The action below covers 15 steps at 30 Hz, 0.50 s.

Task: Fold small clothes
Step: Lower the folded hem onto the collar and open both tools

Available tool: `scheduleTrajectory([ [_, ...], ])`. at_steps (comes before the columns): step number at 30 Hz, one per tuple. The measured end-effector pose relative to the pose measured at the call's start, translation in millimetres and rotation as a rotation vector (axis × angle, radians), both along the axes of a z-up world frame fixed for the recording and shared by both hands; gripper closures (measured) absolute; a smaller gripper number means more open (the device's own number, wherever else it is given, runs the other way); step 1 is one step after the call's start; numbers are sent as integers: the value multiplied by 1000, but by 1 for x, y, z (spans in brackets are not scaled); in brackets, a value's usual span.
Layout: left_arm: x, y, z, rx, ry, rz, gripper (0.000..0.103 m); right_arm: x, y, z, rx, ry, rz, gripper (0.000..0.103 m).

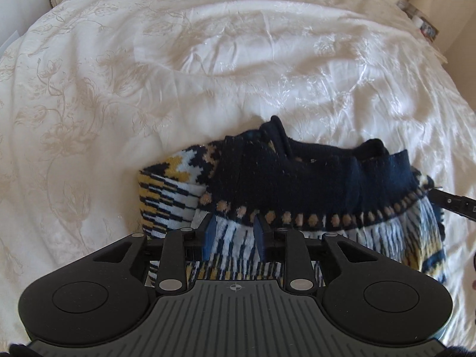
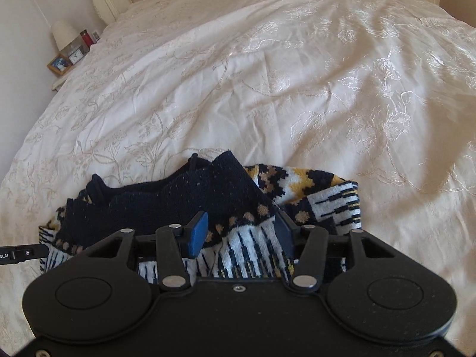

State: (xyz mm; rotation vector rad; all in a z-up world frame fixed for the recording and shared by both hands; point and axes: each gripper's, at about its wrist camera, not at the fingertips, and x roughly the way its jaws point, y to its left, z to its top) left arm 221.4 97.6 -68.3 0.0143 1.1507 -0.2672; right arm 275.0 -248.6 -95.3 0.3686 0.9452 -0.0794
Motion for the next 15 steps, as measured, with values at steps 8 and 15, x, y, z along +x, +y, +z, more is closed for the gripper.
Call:
scheduleTrajectory([
  [8,29,-3,-22,2,9,-23,76,24,0,-16,-56,34,46,45],
  [15,53,-15,-35,-1,13,-67,70,54,3,-31,-83,58,88,45],
])
